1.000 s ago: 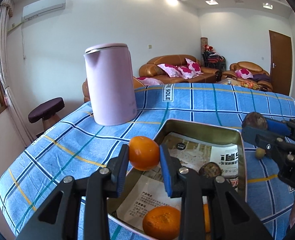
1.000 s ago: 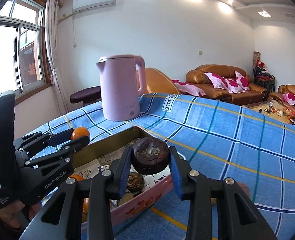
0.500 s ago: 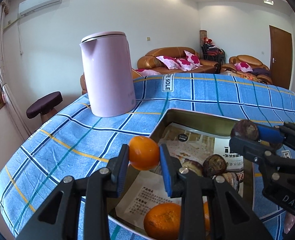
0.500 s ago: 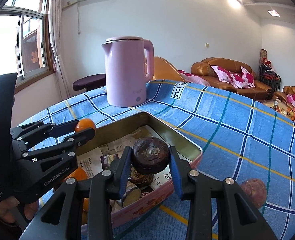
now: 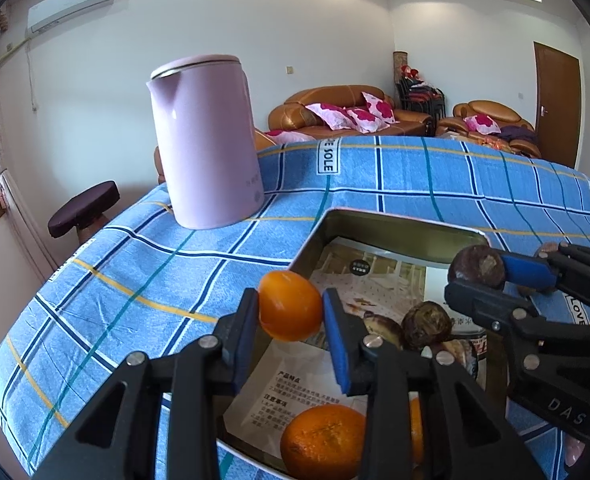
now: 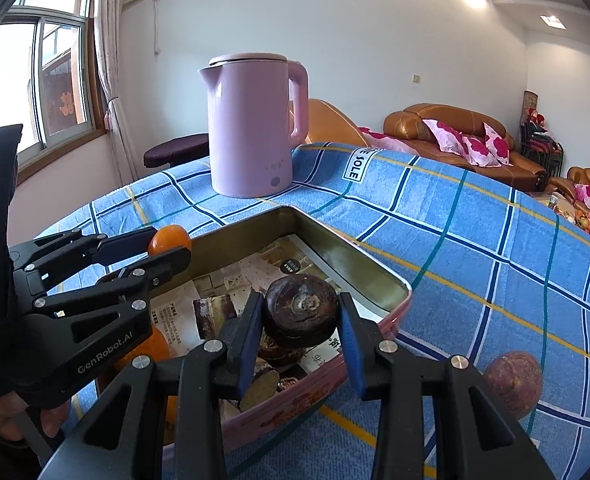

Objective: Organize fruits
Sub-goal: 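Open the left gripper dropping the small orange into the tin while the right releases the dark brown fruit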

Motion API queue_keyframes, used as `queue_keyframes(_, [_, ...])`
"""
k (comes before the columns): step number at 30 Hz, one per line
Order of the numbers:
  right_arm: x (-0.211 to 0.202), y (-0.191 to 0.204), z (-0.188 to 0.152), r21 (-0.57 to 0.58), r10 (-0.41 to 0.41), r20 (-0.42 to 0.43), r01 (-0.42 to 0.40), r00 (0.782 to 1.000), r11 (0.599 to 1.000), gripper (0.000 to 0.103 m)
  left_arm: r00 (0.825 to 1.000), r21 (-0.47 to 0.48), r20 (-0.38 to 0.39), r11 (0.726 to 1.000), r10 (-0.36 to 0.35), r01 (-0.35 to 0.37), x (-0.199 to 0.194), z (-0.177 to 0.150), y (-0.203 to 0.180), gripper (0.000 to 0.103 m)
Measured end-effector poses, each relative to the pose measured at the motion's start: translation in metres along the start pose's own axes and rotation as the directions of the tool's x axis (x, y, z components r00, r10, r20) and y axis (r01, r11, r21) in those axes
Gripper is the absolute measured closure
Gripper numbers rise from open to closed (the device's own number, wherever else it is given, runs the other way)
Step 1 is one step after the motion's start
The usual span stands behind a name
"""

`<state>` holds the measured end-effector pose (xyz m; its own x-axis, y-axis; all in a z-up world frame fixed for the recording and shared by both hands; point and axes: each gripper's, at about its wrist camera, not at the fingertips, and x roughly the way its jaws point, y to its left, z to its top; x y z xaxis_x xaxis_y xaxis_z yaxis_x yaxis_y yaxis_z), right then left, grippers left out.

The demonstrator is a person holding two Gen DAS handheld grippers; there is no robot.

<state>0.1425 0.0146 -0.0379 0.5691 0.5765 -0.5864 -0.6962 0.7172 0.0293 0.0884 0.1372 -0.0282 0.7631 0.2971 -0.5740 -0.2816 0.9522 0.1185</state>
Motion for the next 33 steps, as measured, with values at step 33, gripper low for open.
queue_keyframes(33, [-0.010,-0.021,-0.001,0.079,-0.052,0.030,0.049,0.998,0.996,0.046,0.999,-0.011,0.027,1.000,0.017,-0.016,-0.007,-0.002,0.002,0.028])
